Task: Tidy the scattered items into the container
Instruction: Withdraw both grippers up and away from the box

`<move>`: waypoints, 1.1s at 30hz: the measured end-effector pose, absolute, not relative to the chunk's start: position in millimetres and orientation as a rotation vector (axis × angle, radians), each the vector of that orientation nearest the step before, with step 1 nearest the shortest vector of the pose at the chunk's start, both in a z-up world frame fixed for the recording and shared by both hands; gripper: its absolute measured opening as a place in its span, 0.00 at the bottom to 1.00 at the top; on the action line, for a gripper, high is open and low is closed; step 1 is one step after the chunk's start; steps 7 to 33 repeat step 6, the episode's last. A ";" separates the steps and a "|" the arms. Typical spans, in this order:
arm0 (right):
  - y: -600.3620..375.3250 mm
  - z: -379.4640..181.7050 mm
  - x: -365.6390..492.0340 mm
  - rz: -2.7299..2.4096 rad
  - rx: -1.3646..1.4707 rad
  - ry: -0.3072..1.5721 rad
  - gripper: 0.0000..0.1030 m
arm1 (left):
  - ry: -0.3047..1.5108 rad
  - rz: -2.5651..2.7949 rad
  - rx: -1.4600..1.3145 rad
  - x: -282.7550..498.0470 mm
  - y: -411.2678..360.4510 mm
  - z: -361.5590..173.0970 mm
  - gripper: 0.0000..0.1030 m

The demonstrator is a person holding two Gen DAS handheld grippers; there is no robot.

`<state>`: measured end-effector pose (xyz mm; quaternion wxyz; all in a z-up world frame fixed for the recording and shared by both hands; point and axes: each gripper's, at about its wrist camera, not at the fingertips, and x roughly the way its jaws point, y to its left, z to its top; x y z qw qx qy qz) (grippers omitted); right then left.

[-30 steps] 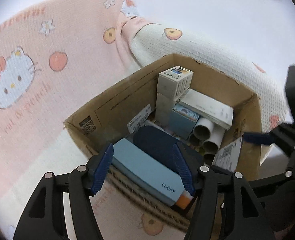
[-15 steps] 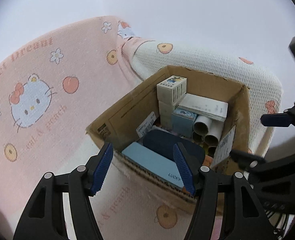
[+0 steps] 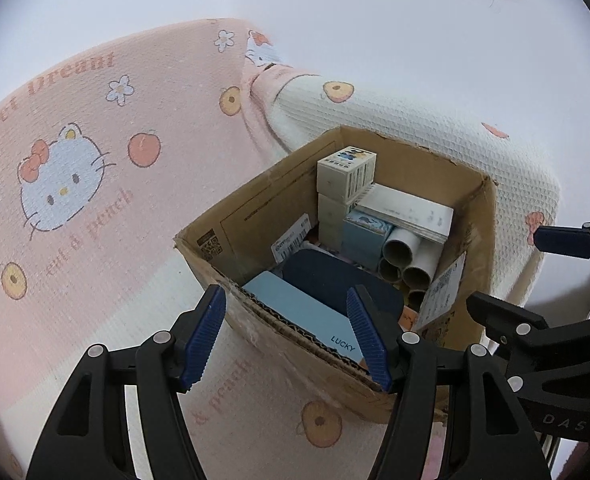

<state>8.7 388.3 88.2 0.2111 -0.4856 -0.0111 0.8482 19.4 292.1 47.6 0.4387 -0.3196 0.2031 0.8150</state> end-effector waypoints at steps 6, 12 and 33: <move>387.6 90.1 11.0 2.368 -1.346 -0.017 0.75 | 0.495 2.025 -0.796 19.8 290.3 49.0 0.65; 387.6 90.1 11.0 2.368 -1.346 -0.017 0.75 | 0.495 2.025 -0.796 19.8 290.3 49.0 0.65; 387.6 90.1 11.0 2.368 -1.346 -0.017 0.75 | 0.495 2.025 -0.796 19.8 290.3 49.0 0.65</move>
